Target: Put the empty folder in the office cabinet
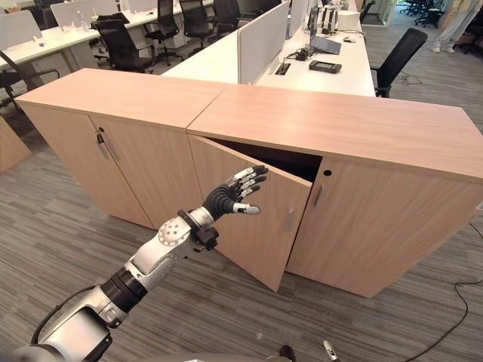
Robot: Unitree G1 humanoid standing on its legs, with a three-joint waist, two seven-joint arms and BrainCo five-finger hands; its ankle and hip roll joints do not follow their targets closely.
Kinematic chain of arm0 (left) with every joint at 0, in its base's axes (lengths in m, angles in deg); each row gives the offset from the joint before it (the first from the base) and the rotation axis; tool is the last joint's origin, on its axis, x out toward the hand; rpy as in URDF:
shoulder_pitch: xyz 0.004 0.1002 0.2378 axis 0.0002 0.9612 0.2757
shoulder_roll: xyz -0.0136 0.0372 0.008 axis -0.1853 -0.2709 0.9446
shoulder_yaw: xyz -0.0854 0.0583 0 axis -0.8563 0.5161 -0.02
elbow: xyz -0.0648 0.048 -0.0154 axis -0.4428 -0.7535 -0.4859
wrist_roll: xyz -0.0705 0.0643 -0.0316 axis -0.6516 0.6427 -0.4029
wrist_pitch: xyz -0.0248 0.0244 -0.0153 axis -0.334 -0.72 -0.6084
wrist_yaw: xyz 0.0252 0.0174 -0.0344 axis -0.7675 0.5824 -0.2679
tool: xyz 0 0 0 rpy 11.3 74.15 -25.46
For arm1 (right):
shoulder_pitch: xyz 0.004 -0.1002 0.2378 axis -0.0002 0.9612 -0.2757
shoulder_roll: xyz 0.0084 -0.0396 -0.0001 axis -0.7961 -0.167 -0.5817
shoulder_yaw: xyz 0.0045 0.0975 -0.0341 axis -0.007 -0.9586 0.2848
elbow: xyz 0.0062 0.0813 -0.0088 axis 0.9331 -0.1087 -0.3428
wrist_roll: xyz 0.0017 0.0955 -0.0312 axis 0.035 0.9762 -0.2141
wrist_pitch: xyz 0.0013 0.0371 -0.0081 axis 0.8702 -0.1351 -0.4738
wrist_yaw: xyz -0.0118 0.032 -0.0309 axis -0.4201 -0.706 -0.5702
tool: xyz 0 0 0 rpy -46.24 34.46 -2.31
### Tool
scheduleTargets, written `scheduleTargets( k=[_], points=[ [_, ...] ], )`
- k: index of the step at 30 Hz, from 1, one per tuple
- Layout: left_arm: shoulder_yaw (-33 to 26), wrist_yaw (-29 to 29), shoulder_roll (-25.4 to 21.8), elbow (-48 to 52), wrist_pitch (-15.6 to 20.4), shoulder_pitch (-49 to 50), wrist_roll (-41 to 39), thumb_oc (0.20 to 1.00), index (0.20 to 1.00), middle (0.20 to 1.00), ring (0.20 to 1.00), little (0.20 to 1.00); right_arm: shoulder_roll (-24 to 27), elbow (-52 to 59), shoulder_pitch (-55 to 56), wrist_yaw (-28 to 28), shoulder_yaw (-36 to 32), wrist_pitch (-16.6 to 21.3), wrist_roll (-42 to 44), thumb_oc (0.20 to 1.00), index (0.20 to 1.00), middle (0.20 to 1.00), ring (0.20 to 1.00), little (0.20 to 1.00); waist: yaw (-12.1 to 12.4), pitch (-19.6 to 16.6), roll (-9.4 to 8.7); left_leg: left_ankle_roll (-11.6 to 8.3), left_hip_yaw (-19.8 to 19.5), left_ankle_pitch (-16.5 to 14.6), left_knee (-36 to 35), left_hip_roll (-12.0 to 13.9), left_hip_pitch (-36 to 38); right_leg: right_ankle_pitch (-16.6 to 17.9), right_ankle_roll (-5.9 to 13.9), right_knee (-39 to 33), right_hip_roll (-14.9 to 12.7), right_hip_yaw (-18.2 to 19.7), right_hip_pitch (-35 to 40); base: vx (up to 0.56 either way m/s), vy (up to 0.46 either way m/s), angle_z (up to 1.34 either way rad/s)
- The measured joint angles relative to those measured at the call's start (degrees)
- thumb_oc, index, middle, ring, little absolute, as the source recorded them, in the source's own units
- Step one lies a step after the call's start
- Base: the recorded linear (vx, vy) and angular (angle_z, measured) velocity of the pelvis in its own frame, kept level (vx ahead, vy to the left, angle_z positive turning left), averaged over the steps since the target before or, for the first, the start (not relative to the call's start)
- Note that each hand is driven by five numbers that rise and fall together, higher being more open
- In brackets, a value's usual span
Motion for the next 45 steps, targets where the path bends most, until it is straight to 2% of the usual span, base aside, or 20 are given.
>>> scheduleTargets(
  k=[3,9,12,16,20,21,23,25,28,30,32,33,34,35,38,40,42,43,45],
  points=[
    [0.0,-0.1,-0.6,-1.9,0.0,0.1,0.0,1.000,1.000,1.000,1.000,1.000,-0.1,-0.1,0.0,0.0,0.0,0.0,0.0,1.000,1.000,1.000,1.000,1.000,0.0,1.2,-0.33,-0.52,0.0,-0.7,-0.2,-0.1,0.6,-0.3,0.24,0.0,-0.2,0.0,0.2,0.00,0.000,0.00],
    [-0.7,0.3,-2.1,-1.8,-0.2,2.6,-0.7,1.000,1.000,1.000,1.000,1.000,-0.2,-0.1,1.2,0.5,0.0,0.0,0.0,1.000,1.000,1.000,1.000,1.000,0.0,2.1,1.20,-0.41,0.0,-0.8,-0.2,0.0,0.7,-0.4,0.33,-0.4,-0.1,0.0,0.5,0.00,0.000,0.00],
    [-0.7,3.7,-4.0,2.9,-0.6,5.5,-5.2,1.000,1.000,1.000,1.000,1.000,-0.2,-0.1,1.4,0.3,-0.1,0.0,0.0,1.000,1.000,1.000,1.000,1.000,0.0,2.1,1.52,-0.31,0.1,-0.9,-0.2,0.0,0.8,-0.2,0.05,-0.4,-0.1,0.0,0.5,0.00,0.000,0.00],
    [-0.6,7.2,-4.2,2.8,-1.9,7.5,-12.3,1.000,1.000,1.000,1.000,1.000,-0.5,-0.2,1.6,-0.6,-0.1,0.0,0.0,1.000,1.000,1.000,1.000,1.000,0.2,2.1,1.43,-0.27,0.1,-1.0,-0.2,-0.1,0.9,-0.2,0.09,-0.4,0.0,0.1,0.7,0.00,0.000,0.00],
    [-2.6,8.6,-3.7,-1.9,-3.9,15.7,-17.4,1.000,1.000,1.000,1.000,1.000,-0.8,-0.6,1.5,-1.4,-0.2,-0.1,0.0,1.000,1.000,1.000,1.000,1.000,0.1,2.1,1.61,-0.47,0.2,-1.2,-0.2,0.0,0.8,-0.3,0.06,-0.4,0.1,0.2,0.4,-0.01,0.004,-0.02],
    [-3.3,8.7,-3.4,-3.6,-4.2,17.3,-18.1,1.000,1.000,1.000,1.000,1.000,-0.9,-0.6,1.6,-1.4,-0.2,-0.1,0.0,1.000,1.000,1.000,1.000,1.000,0.3,2.3,1.16,-0.46,0.1,-1.2,-0.2,0.0,0.6,-0.3,0.06,-0.4,0.0,0.1,0.4,0.00,0.000,0.00],
    [-5.9,8.4,-2.2,-7.3,-4.7,20.5,-19.2,1.000,1.000,1.000,1.000,1.000,-1.2,-0.6,1.4,-1.5,-0.2,-0.1,0.0,1.000,1.000,1.000,1.000,1.000,0.3,2.2,1.42,-0.47,0.1,-1.2,-0.2,0.0,0.6,-0.3,0.07,-0.4,0.0,0.0,0.3,-0.02,-0.013,-0.01],
    [-7.4,7.7,-3.0,-10.7,-5.2,22.7,-19.1,1.000,1.000,1.000,1.000,1.000,-1.3,-0.6,1.4,-1.4,-0.2,-0.1,-0.1,1.000,1.000,1.000,1.000,1.000,0.4,2.4,1.10,-0.47,0.2,-1.2,-0.2,0.1,0.4,-0.4,0.03,-0.4,0.1,-0.2,0.2,-0.06,-0.054,-0.02],
    [-14.0,5.9,-4.5,-13.1,-4.7,28.1,-16.8,1.000,1.000,1.000,1.000,1.000,-1.9,0.0,1.3,-1.3,-0.2,0.1,-0.1,1.000,1.000,1.000,1.000,1.000,1.1,2.5,0.73,-0.65,1.5,-1.1,-0.1,0.7,-0.3,-0.2,0.19,-0.4,0.3,-0.8,-1.2,-0.04,-0.071,-0.15],
    [-18.7,4.3,-4.3,-16.2,-4.4,30.3,-14.2,1.000,1.000,1.000,1.000,1.000,-2.7,0.0,2.0,-1.2,-0.2,0.1,-0.1,1.000,1.000,1.000,1.000,1.000,2.2,2.5,0.55,-0.88,2.2,-0.9,-0.1,1.7,-0.3,-0.2,0.15,-0.7,0.8,-2.5,-1.4,-0.02,-0.122,-0.19],
    [-24.3,2.8,-2.7,-18.6,-2.6,33.0,-11.0,1.000,1.000,1.000,1.000,1.000,-3.5,0.1,2.4,-0.9,-0.6,0.4,0.0,1.000,1.000,1.000,1.000,1.000,2.5,2.4,0.43,-1.41,3.0,-1.0,-0.1,2.7,-0.1,0.0,0.06,-0.7,0.9,-5.4,-1.7,0.01,-0.121,-0.19],
    [-27.4,1.6,-1.4,-21.0,-1.4,34.1,-8.6,1.000,1.000,1.000,1.000,1.000,-4.1,0.1,2.8,-0.7,-1.4,0.8,0.0,1.000,1.000,1.000,1.000,1.000,2.8,2.3,0.34,-1.86,3.0,-0.9,0.1,3.3,0.2,0.1,-0.34,-0.7,1.5,-5.9,-1.6,0.02,-0.122,-0.15],
    [-28.1,1.1,-0.9,-23.2,-0.4,34.0,-7.5,1.000,1.000,1.000,1.000,1.000,-4.2,0.1,3.1,-0.6,-1.7,1.1,0.0,1.000,1.000,1.000,1.000,1.000,2.9,2.2,0.46,-2.16,3.0,-0.9,0.2,3.7,0.2,0.0,-0.53,-0.7,2.1,-6.0,-1.5,0.04,-0.124,-0.12],
    [-29.9,-0.8,0.6,-32.4,0.1,33.5,-3.8,1.000,1.000,1.000,1.000,1.000,-4.0,0.0,3.5,0.0,-1.9,1.7,0.0,1.000,1.000,1.000,1.000,1.000,3.2,1.8,0.97,-2.55,3.0,-0.9,0.4,5.0,0.2,-0.1,-1.81,-0.7,3.6,-6.0,-1.6,0.03,-0.136,-0.08],
    [-30.2,-1.0,2.3,-41.4,0.0,33.9,-3.2,1.000,1.000,1.000,1.000,1.000,-3.2,0.0,3.4,0.0,-1.9,2.1,0.2,1.000,1.000,1.000,1.000,1.000,3.2,1.0,1.54,-3.32,3.1,-0.8,0.4,6.6,0.3,-0.6,-2.75,-0.7,5.3,-5.9,-1.6,0.03,-0.161,-0.06],
    [-35.0,-1.9,5.5,-53.3,0.6,31.6,-3.4,1.000,1.000,1.000,1.000,1.000,-3.3,-0.4,3.5,-0.1,-1.8,2.6,2.3,1.000,1.000,1.000,1.000,1.000,3.2,-0.2,1.73,-3.95,3.3,-0.8,0.4,7.8,0.3,-1.3,-3.67,-0.8,6.4,-5.8,-1.6,0.05,-0.165,-0.07],
    [-36.7,-2.8,7.0,-61.2,0.5,31.4,-3.1,1.000,1.000,1.000,1.000,1.000,-3.2,-0.4,3.1,0.0,-1.4,2.8,2.3,1.000,1.000,1.000,1.000,1.000,3.2,-0.5,2.41,-4.63,3.7,-1.0,0.4,9.1,0.5,-1.8,-4.15,-0.8,7.7,-5.5,-1.6,0.06,-0.186,-0.13],
    [-38.6,-3.7,7.7,-65.1,0.7,30.1,-3.1,1.000,1.000,1.000,1.000,1.000,-3.2,-0.5,2.9,0.0,-0.7,2.9,2.4,1.000,1.000,1.000,1.000,1.000,3.2,-0.9,2.19,-4.91,3.9,-1.0,0.4,9.6,0.9,-2.0,-4.51,-0.8,8.3,-5.3,-1.5,0.05,-0.177,-0.18],
    [-38.7,-5.3,8.7,-67.0,0.4,31.0,-2.6,1.000,1.000,1.000,1.000,1.000,-3.0,-0.5,3.1,0.0,0.6,3.2,2.7,1.000,1.000,1.000,1.000,1.000,3.2,-1.6,2.94,-5.09,4.2,-1.1,0.4,11.0,1.0,-2.4,-5.44,-0.8,9.8,-5.2,-1.5,0.05,-0.201,-0.12]
  ],
)
